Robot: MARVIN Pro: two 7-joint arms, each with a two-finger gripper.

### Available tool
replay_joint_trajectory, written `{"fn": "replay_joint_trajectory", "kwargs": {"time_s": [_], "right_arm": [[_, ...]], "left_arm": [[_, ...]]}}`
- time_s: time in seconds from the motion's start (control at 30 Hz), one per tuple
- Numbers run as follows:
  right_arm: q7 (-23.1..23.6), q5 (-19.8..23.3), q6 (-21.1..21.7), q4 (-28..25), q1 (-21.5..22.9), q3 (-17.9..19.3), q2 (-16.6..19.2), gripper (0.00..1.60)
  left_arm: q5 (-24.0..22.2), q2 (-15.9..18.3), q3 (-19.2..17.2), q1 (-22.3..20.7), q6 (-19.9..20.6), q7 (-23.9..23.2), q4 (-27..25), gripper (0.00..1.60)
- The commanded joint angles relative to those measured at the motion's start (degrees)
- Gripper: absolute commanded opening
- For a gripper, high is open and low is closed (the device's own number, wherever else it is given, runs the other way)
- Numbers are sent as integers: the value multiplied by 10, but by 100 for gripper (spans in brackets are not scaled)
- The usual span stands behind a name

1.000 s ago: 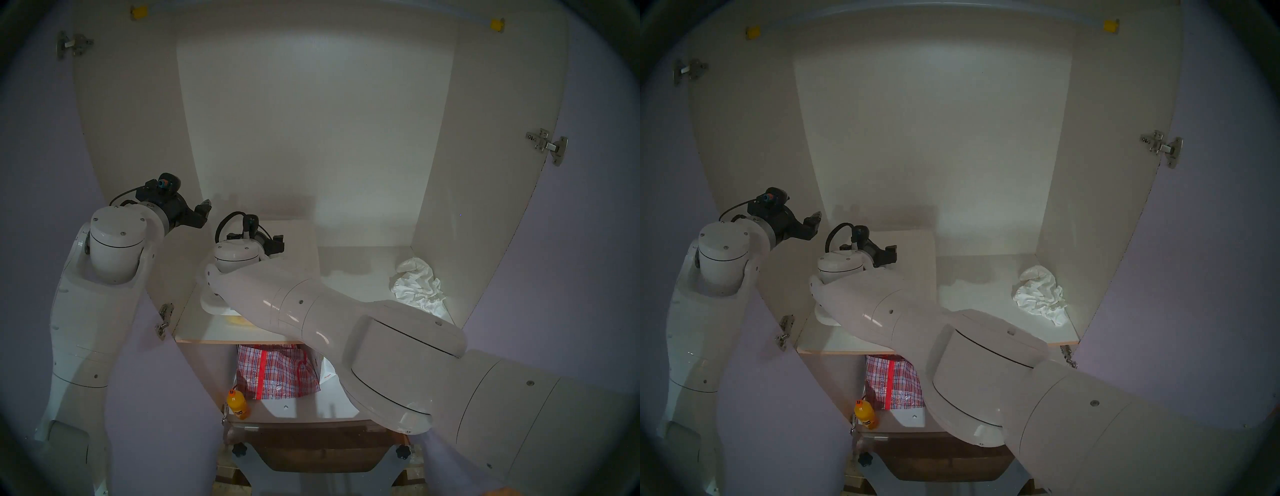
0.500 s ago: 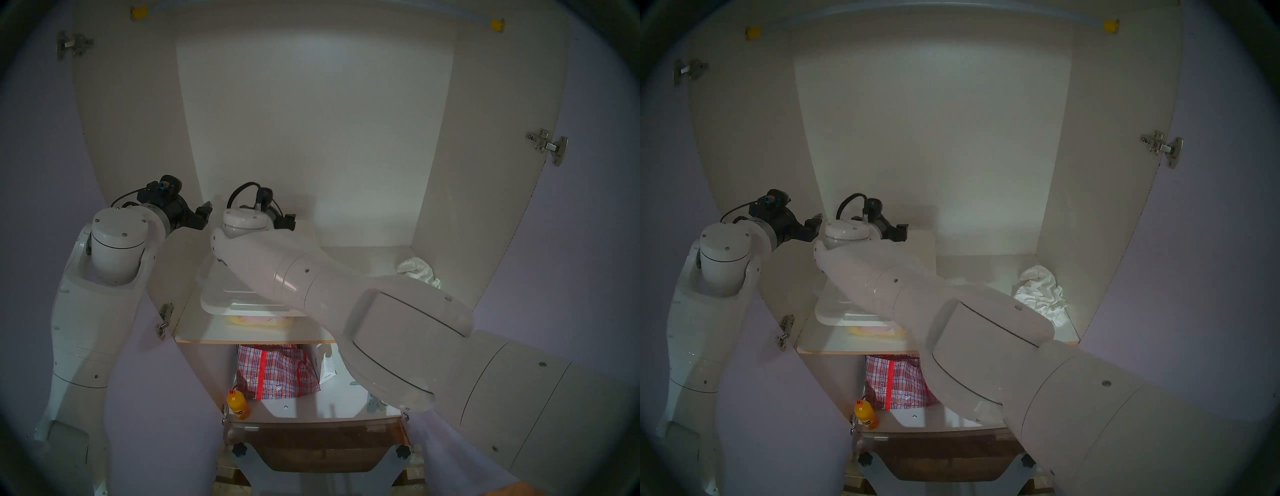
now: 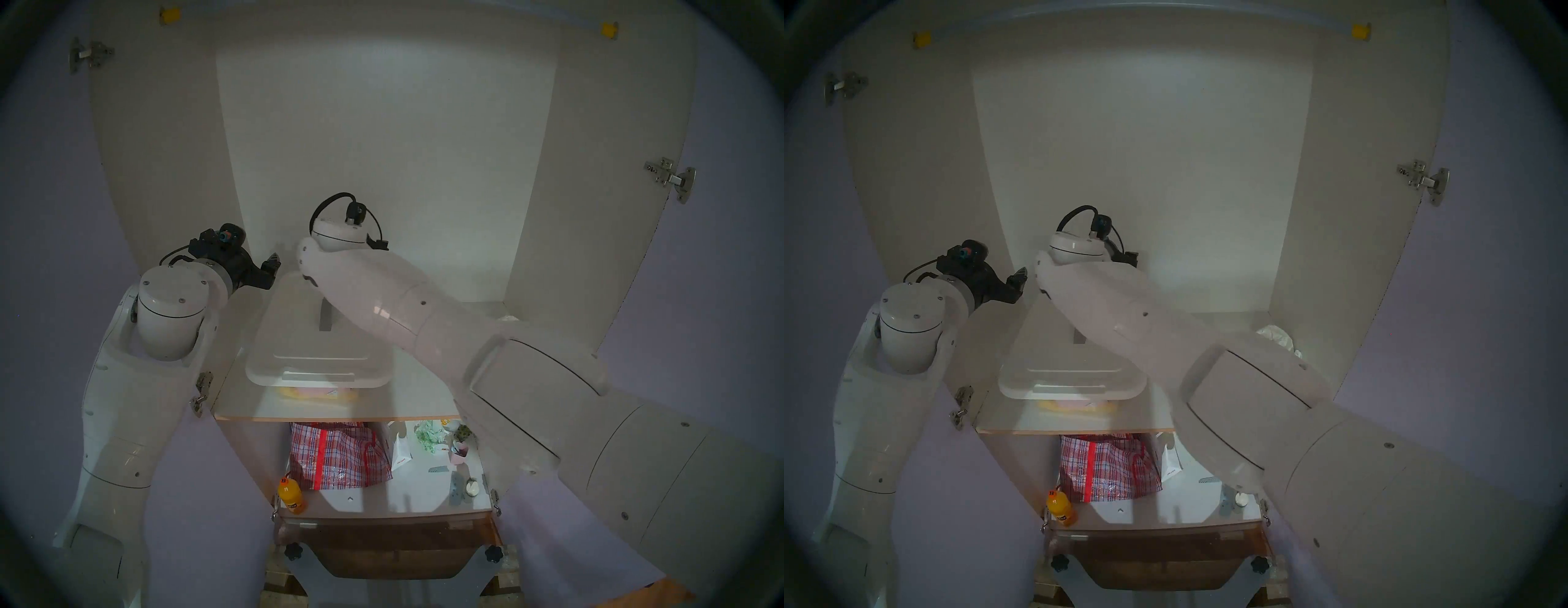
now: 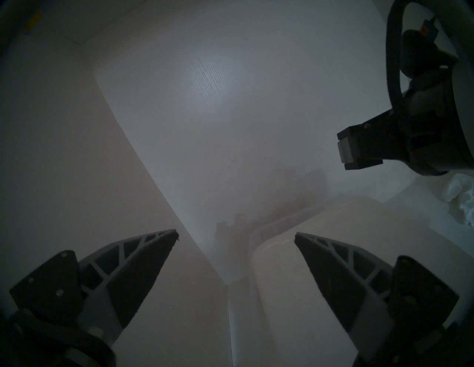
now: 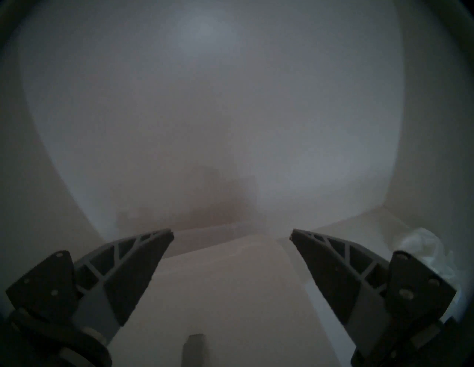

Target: Take clothing out of the storage bin and put the lid back on the bin

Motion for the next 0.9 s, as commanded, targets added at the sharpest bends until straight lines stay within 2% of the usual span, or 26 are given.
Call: {"fn": "replay_joint_trajectory", "kwargs": {"time_s": [0.0, 0.1, 0.23, 0.6, 0.7, 0.77, 0.87], "right_arm": [[84, 21, 55, -43, 8, 4, 67, 160], [106, 15, 74, -51, 11, 10, 85, 160], [123, 14, 75, -48, 12, 8, 88, 160], [132, 17, 72, -45, 14, 3, 91, 160], [151, 7, 53, -4, 26, -1, 85, 160], [179, 9, 47, 37, 39, 0, 80, 160], [221, -3, 23, 70, 46, -9, 83, 160]], "left_arm": [[1, -1, -4, -10, -2, 6, -17, 160], [0, 0, -4, -10, -2, 8, -17, 160], [-1, 0, -3, -10, -1, 10, -18, 160], [-2, 1, -3, -10, -1, 12, -18, 160], [-2, 1, -3, -9, 0, 12, -18, 160], [-2, 1, -2, -9, -1, 12, -18, 160], [-2, 1, -2, -9, -1, 13, -18, 160]]}}
